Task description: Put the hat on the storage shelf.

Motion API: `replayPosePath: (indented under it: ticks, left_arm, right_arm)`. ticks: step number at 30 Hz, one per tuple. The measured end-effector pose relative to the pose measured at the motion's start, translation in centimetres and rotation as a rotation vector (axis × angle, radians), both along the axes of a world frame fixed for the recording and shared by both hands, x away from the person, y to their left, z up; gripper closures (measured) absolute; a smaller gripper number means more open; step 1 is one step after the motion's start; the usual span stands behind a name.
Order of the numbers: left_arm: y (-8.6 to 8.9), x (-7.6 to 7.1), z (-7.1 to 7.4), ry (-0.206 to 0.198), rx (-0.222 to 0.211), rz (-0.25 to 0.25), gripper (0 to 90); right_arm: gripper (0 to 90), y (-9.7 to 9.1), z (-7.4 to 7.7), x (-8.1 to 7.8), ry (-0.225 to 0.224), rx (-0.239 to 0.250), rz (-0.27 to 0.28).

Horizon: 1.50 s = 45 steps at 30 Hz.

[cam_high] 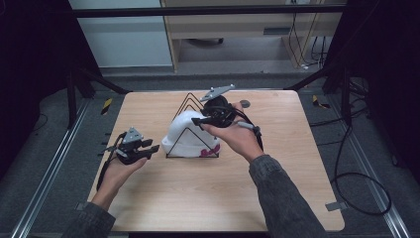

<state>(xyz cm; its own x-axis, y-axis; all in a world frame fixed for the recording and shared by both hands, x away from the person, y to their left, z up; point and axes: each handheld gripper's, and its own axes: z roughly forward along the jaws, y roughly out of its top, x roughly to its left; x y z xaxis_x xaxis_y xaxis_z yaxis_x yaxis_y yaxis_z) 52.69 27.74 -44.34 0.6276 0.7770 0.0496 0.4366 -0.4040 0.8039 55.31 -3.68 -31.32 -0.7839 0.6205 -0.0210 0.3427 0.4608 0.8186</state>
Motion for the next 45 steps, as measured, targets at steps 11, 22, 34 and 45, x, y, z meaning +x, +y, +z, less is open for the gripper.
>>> replayPosePath:
  ticks: [11, 22, 34, 45]
  left_arm:
    - [1.1, -1.8, 0.3, 0.016, -0.026, -0.002, 14.7]
    - [1.5, -3.0, -1.9, 0.059, -0.014, 0.0, 5.6]
    - [2.6, -3.2, -4.1, 0.109, 0.052, 0.041, 5.6]
    - [2.6, -3.0, -5.2, 0.118, 0.067, 0.047, 5.5]
  right_arm:
    - [32.5, -1.7, -0.2, -1.0, -0.012, 0.02, -0.062]
    - [10.5, -5.4, -0.8, -3.0, -0.045, 0.001, -0.155]
    - [12.6, -13.0, -4.0, -5.3, -0.022, -0.016, -0.259]
    - [13.5, -17.4, -7.8, -7.4, -0.027, -0.012, -0.316]
